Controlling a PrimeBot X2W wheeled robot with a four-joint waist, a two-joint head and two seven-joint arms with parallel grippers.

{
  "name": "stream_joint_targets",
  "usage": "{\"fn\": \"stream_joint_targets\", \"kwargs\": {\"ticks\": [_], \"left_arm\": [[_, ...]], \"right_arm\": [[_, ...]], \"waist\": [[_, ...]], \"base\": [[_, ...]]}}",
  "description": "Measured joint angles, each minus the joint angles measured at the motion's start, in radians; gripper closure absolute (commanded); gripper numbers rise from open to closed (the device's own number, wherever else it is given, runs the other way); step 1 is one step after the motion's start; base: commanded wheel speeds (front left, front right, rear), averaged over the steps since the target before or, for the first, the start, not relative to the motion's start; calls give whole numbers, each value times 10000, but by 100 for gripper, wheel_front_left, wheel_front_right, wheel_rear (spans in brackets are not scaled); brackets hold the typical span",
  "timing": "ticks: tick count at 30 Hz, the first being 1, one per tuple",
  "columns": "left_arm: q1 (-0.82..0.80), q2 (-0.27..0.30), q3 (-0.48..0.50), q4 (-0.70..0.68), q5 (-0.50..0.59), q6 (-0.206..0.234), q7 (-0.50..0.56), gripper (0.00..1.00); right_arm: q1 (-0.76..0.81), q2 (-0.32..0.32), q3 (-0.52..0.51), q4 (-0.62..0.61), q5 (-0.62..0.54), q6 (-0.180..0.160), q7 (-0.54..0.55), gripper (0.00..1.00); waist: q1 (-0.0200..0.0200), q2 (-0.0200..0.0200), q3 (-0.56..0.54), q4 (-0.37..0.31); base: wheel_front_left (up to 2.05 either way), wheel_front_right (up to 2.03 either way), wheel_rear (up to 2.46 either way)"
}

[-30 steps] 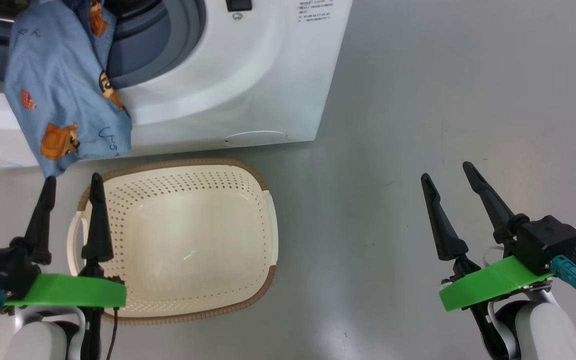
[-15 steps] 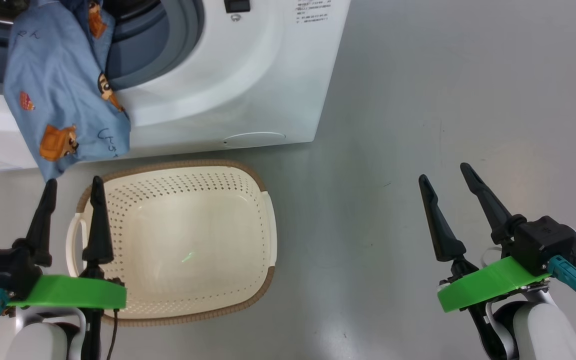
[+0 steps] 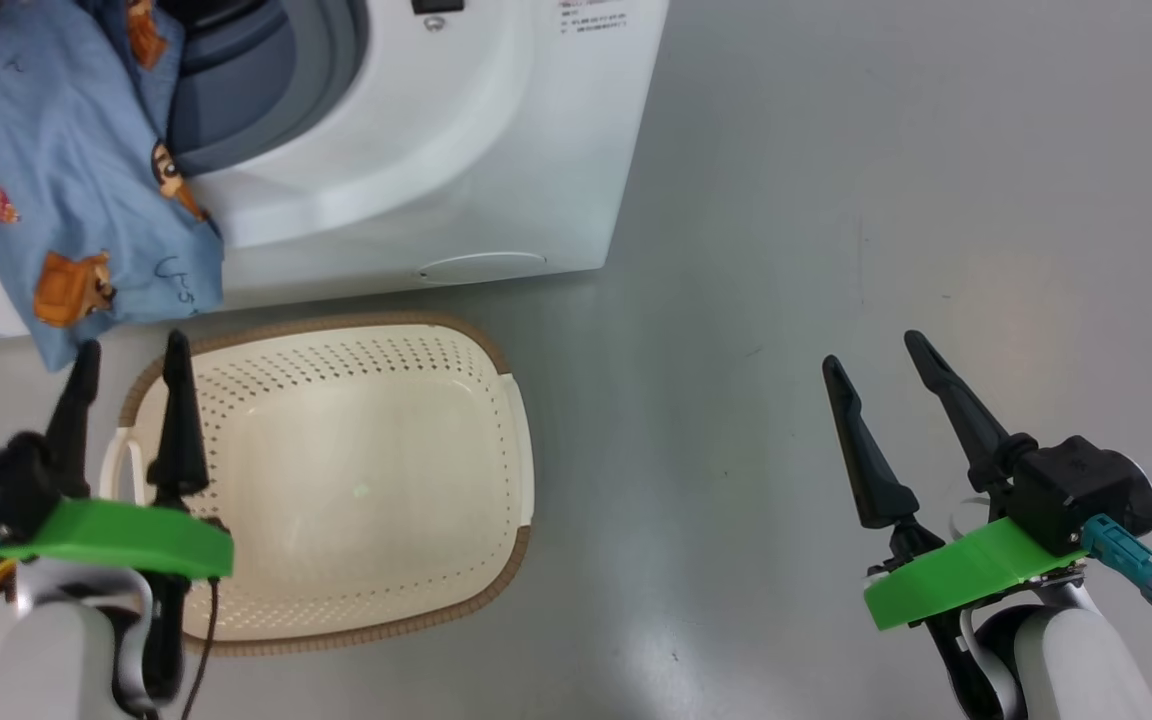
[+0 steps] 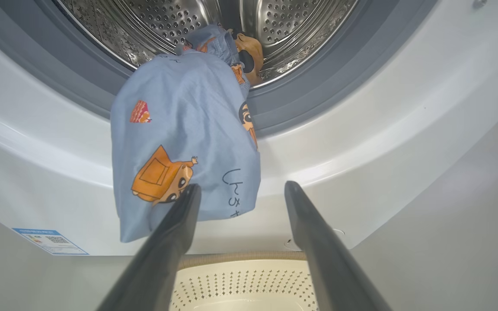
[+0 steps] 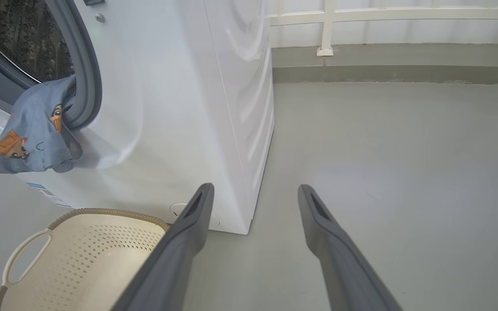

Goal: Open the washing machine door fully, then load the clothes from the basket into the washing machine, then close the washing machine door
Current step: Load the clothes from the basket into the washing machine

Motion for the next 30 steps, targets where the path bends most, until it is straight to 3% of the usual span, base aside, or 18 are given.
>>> {"fn": "stream_joint_targets", "kwargs": {"ticks": [19, 30], "left_arm": [[-3093, 711, 495, 3952, -274, 224, 328, 0], [-4537, 997, 692, 5770, -412, 291, -19, 0]], "right_arm": [[-215, 0, 209, 311, 272, 0, -355, 0], [-479, 0, 278, 464, 364, 0, -529, 0]], "waist": [[0, 0, 726, -640], [0, 0, 1078, -997]], "base": [[0, 0, 0], [0, 0, 0]]}}
